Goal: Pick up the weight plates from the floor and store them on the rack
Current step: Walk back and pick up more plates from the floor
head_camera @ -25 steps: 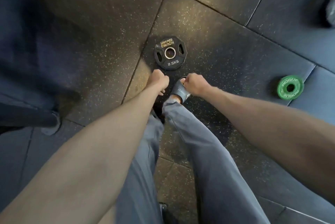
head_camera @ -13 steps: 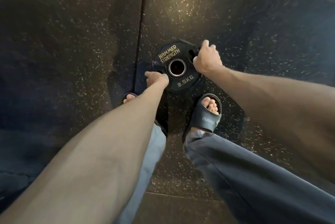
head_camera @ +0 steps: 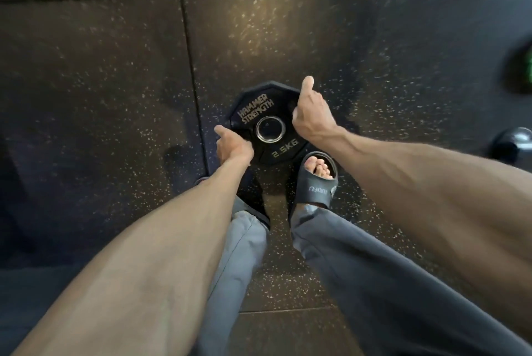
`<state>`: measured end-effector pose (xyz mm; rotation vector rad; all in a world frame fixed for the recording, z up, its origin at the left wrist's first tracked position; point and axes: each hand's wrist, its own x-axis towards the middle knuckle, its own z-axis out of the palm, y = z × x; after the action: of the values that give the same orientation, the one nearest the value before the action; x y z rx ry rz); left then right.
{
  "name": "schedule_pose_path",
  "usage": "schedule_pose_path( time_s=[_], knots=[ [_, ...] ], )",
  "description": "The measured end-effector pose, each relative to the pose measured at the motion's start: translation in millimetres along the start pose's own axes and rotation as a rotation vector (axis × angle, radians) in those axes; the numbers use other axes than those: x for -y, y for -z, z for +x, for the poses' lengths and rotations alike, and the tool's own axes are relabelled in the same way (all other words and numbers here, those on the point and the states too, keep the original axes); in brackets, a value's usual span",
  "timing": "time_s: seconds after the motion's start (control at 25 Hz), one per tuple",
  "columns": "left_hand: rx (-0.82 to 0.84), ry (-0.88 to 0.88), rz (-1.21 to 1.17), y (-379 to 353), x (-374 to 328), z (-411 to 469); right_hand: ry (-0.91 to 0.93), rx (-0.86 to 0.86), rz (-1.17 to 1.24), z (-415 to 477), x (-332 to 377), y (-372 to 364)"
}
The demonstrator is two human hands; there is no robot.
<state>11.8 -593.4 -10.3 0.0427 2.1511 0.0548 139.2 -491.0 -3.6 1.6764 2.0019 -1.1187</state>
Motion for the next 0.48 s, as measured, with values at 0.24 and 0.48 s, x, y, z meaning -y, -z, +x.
schedule_pose_path(
  time_s=[0.24,0.48],
  knots=[
    [-0.005,-0.278,0.464,51,-105,-131,-0.346,-0.122,0.479,-89,-21,136],
    [0.021,-0.683,0.869,6,-221,-234,-0.634,-0.329,0.79,-147,-86,217]
  ],
)
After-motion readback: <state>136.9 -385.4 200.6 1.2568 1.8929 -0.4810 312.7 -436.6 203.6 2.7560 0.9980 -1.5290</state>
